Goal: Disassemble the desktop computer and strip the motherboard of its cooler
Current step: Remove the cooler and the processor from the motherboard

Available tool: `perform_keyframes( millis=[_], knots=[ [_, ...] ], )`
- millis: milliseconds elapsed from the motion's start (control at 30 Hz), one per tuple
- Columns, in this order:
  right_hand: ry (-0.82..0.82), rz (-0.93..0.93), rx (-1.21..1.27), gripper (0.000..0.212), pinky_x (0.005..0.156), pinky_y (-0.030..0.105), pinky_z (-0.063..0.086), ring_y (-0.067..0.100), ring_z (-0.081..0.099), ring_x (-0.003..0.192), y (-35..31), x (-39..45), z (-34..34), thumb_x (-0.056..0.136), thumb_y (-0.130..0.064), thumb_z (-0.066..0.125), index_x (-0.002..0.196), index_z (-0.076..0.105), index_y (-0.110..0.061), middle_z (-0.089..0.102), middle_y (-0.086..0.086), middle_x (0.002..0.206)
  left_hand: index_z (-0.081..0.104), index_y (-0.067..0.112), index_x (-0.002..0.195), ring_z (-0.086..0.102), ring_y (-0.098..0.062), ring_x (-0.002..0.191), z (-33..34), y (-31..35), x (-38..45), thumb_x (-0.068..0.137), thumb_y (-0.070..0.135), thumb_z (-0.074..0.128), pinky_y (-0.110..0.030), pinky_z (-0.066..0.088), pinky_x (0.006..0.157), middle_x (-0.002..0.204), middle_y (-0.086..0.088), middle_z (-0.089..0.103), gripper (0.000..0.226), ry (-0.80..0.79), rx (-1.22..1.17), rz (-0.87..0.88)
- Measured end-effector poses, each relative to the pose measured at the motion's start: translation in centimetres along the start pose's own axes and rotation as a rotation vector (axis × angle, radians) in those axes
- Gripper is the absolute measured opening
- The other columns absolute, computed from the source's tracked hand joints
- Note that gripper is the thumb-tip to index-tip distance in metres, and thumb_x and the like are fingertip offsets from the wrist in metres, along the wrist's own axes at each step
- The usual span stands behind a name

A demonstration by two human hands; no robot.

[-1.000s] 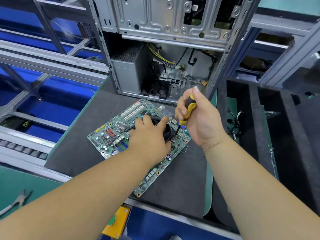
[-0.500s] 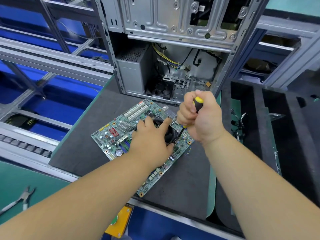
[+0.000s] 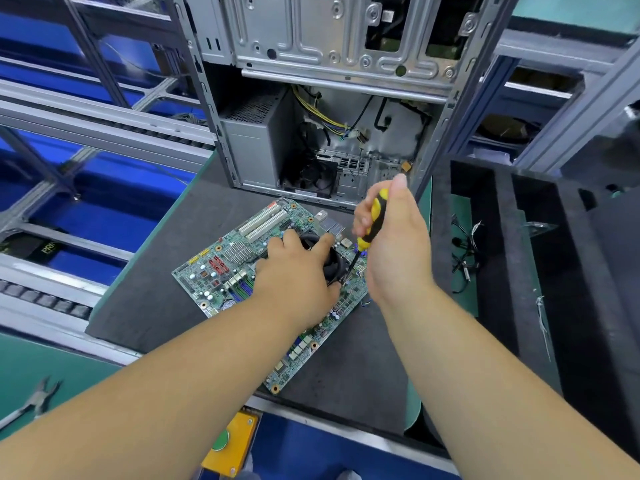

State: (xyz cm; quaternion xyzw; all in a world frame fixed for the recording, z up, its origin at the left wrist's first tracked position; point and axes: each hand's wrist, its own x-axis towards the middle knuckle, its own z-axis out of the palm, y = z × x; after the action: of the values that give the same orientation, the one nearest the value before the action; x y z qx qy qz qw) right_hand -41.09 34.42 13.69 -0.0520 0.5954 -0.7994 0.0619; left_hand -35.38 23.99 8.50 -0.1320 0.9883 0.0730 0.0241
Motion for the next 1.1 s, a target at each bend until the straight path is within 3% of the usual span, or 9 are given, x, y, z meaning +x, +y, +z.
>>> perform_keyframes(
  millis=[100, 300, 400, 567, 700, 800, 900, 1000, 1100],
  knots=[
    [-0.051, -0.046, 0.094, 0.042, 0.047, 0.023, 0.020, 0.015, 0.023, 0.044, 0.5, 0.0, 0.7, 0.096, -0.033, 0.030, 0.061, 0.040, -0.012, 0.030, -0.005, 0.048, 0.021, 0.040, 0.143, 0.036, -0.034, 0.110, 0.1, 0.2, -0.3, 0.080, 0.062, 0.052, -0.045, 0.043, 0.081, 0.120, -0.013, 0.033, 0.073, 0.039, 0.036, 0.003],
    [-0.641, 0.220, 0.191, 0.048, 0.045, 0.020, 0.007, 0.009, 0.011, 0.038, -1.4, 2.7, -0.4, 0.088, -0.032, 0.034, 0.044, 0.039, -0.015, 0.015, -0.001, 0.039, 0.025, 0.040, 0.138, 0.037, -0.034, 0.110, -0.2, -0.1, 0.0, 0.079, 0.061, 0.054, -0.045, 0.044, 0.081, 0.117, -0.013, 0.034, 0.070, -0.001, -0.009, 0.010],
    [-0.553, 0.181, 0.139, 0.041, 0.046, 0.027, 0.016, 0.013, 0.017, 0.042, -1.5, 2.3, -1.2, 0.090, -0.034, 0.037, 0.056, 0.039, -0.012, 0.020, 0.002, 0.043, 0.023, 0.042, 0.141, 0.036, -0.034, 0.112, -0.3, -0.3, 0.1, 0.079, 0.062, 0.054, -0.045, 0.045, 0.081, 0.120, -0.011, 0.034, 0.072, -0.018, -0.030, 0.019],
    [-0.046, 0.091, -0.108, 0.034, 0.059, 0.028, 0.043, 0.015, 0.052, 0.062, -0.8, 0.4, -0.6, 0.090, -0.048, 0.050, 0.075, 0.058, -0.019, 0.057, -0.004, 0.063, 0.023, 0.039, 0.137, 0.036, -0.034, 0.110, -0.2, -0.2, -0.1, 0.079, 0.063, 0.054, -0.045, 0.044, 0.081, 0.119, -0.012, 0.033, 0.070, -0.007, -0.007, 0.017],
    [0.195, -0.031, -0.039, 0.039, 0.058, 0.032, 0.034, 0.021, 0.037, 0.058, -0.1, -1.0, 0.6, 0.094, -0.042, 0.034, 0.068, 0.047, -0.016, 0.041, -0.001, 0.054, 0.025, 0.037, 0.133, 0.035, -0.034, 0.107, -0.1, 0.4, -0.4, 0.080, 0.061, 0.053, -0.043, 0.040, 0.076, 0.118, -0.012, 0.031, 0.065, 0.039, 0.059, 0.009],
    [-0.142, -0.085, 0.028, 0.041, 0.047, 0.023, 0.023, 0.018, 0.027, 0.047, 0.5, -1.1, 0.9, 0.093, -0.021, 0.033, 0.054, 0.045, -0.016, 0.033, -0.001, 0.048, 0.025, 0.037, 0.127, 0.033, -0.032, 0.103, 0.2, 0.9, -0.9, 0.078, 0.057, 0.055, -0.042, 0.033, 0.070, 0.114, -0.012, 0.028, 0.060, 0.092, 0.088, 0.013],
    [-0.570, 0.141, 0.114, 0.044, 0.045, 0.024, 0.009, 0.012, 0.016, 0.040, -0.7, 0.7, 0.4, 0.087, -0.026, 0.033, 0.045, 0.043, -0.019, 0.024, -0.004, 0.041, 0.025, 0.037, 0.125, 0.032, -0.031, 0.104, 0.2, 0.7, -0.8, 0.078, 0.056, 0.054, -0.044, 0.036, 0.074, 0.114, -0.011, 0.028, 0.058, 0.082, 0.050, 0.022],
    [-0.588, 0.188, 0.221, 0.048, 0.046, 0.032, 0.004, 0.012, 0.012, 0.041, -1.3, 1.7, -1.5, 0.091, -0.034, 0.031, 0.048, 0.039, -0.014, 0.017, 0.000, 0.040, 0.028, 0.036, 0.130, 0.035, -0.033, 0.108, 0.0, 0.4, -0.9, 0.078, 0.057, 0.055, -0.045, 0.041, 0.078, 0.119, -0.012, 0.031, 0.061, 0.066, 0.041, 0.030],
    [-0.416, 0.130, 0.131, 0.035, 0.051, 0.031, 0.027, 0.018, 0.030, 0.048, -1.3, 1.0, -2.4, 0.093, -0.033, 0.039, 0.065, 0.044, -0.012, 0.036, 0.003, 0.050, 0.025, 0.036, 0.133, 0.035, -0.034, 0.110, -0.2, 0.5, -0.9, 0.080, 0.058, 0.054, -0.045, 0.042, 0.079, 0.123, -0.013, 0.031, 0.064, 0.057, 0.055, 0.028]
  ],
)
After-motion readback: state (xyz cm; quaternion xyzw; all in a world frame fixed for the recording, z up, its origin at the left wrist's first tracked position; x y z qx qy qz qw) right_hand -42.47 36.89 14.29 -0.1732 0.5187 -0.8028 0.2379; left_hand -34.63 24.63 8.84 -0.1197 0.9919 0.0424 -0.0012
